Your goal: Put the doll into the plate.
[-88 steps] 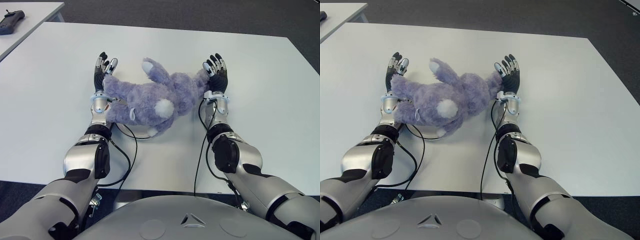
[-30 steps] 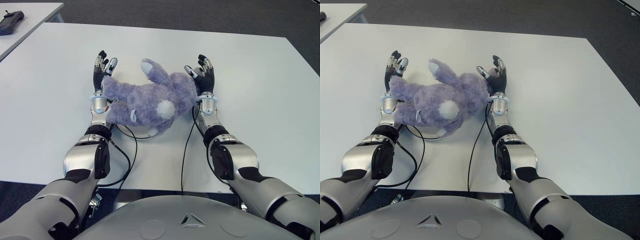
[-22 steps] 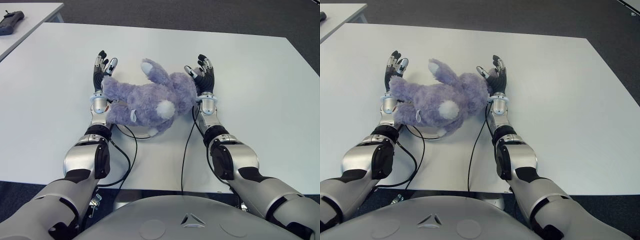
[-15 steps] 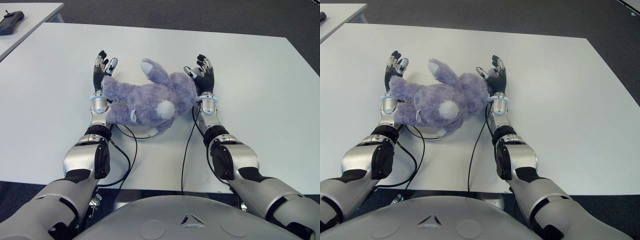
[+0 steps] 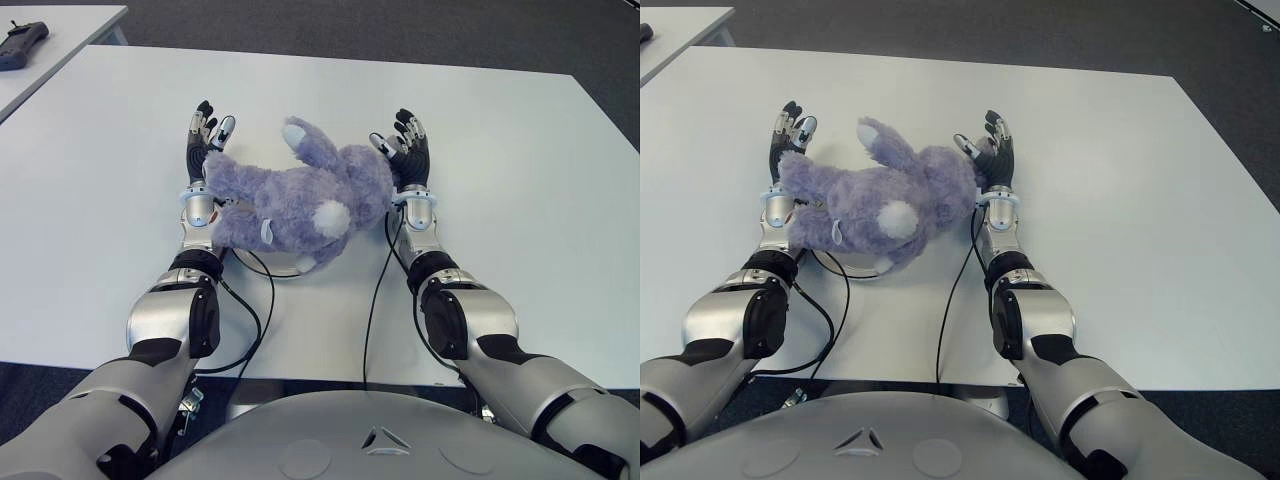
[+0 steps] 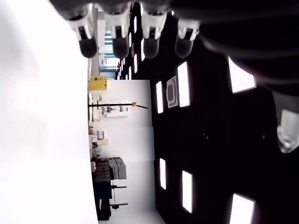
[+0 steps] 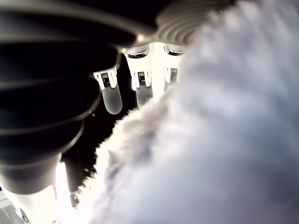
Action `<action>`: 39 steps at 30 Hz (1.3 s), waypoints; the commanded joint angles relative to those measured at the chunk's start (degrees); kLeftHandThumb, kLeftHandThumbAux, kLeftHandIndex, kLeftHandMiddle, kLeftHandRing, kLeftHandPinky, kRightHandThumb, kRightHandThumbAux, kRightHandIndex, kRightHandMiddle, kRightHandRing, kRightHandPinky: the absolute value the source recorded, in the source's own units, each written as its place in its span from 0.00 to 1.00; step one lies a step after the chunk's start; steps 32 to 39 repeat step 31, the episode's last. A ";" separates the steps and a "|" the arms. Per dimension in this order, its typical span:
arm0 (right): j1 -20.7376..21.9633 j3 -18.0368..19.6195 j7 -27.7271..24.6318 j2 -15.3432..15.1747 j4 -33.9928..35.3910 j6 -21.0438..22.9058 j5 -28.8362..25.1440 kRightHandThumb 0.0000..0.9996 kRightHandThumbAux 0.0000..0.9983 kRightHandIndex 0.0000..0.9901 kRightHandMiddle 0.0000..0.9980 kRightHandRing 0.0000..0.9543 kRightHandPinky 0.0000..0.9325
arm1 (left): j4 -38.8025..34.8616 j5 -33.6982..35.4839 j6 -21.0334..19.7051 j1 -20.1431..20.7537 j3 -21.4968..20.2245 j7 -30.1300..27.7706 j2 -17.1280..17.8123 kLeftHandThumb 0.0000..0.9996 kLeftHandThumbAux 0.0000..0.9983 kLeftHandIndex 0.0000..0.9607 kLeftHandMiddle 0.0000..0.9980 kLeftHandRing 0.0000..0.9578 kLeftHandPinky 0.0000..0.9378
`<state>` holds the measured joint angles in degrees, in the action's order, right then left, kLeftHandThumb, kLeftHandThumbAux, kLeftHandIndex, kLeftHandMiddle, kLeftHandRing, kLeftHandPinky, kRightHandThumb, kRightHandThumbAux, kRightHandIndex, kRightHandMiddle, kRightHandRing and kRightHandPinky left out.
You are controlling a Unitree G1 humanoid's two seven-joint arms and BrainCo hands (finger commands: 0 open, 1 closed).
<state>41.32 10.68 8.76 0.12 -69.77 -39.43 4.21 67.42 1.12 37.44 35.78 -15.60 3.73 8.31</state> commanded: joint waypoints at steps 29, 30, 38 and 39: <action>-14.70 2.90 -2.98 5.04 -6.85 1.65 -1.97 0.00 0.86 0.11 0.15 0.13 0.14 | 7.34 0.75 0.12 -17.16 -0.43 -2.64 -3.37 0.00 0.52 0.00 0.00 0.00 0.00; -14.71 2.91 -3.00 5.04 -6.85 1.61 -1.94 0.00 0.86 0.11 0.15 0.13 0.14 | 7.33 0.73 0.16 -17.19 -0.43 -2.65 -3.35 0.00 0.52 0.00 0.00 0.00 0.00; -14.71 2.92 -3.02 5.03 -6.84 1.59 -1.91 0.00 0.87 0.11 0.15 0.13 0.14 | 7.33 0.72 0.19 -17.20 -0.43 -2.66 -3.35 0.00 0.52 0.00 0.00 0.00 0.00; -14.71 2.92 -3.02 5.03 -6.84 1.59 -1.91 0.00 0.87 0.11 0.15 0.13 0.14 | 7.33 0.72 0.19 -17.20 -0.43 -2.66 -3.35 0.00 0.52 0.00 0.00 0.00 0.00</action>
